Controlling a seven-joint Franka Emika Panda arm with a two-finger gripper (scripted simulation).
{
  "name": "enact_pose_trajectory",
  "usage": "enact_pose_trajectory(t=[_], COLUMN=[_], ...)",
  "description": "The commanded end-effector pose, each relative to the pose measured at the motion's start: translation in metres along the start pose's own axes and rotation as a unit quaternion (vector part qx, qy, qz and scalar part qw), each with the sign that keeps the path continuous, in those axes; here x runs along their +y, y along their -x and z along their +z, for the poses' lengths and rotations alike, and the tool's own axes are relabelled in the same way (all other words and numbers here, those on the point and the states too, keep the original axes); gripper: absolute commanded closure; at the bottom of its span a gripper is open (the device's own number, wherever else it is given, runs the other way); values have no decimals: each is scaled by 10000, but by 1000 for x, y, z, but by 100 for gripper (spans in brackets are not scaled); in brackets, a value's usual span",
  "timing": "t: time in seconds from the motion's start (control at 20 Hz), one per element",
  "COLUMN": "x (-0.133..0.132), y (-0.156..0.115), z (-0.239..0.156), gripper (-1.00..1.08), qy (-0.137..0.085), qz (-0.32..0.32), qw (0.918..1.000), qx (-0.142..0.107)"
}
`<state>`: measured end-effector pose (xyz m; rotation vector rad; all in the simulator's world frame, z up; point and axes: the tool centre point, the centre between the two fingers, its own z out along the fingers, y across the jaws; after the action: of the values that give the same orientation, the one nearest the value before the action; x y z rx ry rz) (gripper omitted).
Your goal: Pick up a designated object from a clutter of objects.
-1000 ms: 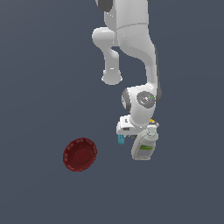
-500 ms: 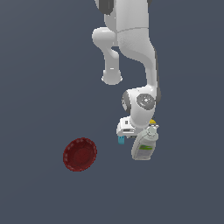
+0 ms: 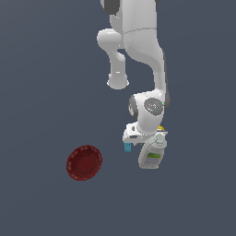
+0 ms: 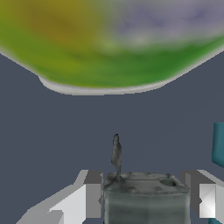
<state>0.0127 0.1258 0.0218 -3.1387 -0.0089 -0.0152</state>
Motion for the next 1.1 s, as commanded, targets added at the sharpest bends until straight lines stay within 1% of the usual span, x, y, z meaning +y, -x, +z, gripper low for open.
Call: enact_pose_trajectory(t=[0.0, 0.2, 0.45, 0.7, 1.05], x=[-1, -2, -6, -11, -20], y=[0, 1, 2, 5, 8], z=[-5, -19, -50, -94, -171], gripper=[108, 108, 108, 108, 108], qy=[-1, 1, 3, 5, 7], qz=[0, 0, 0, 0, 1], qw=[10000, 10000, 10000, 10000, 10000], qx=[5, 3, 0, -7, -17])
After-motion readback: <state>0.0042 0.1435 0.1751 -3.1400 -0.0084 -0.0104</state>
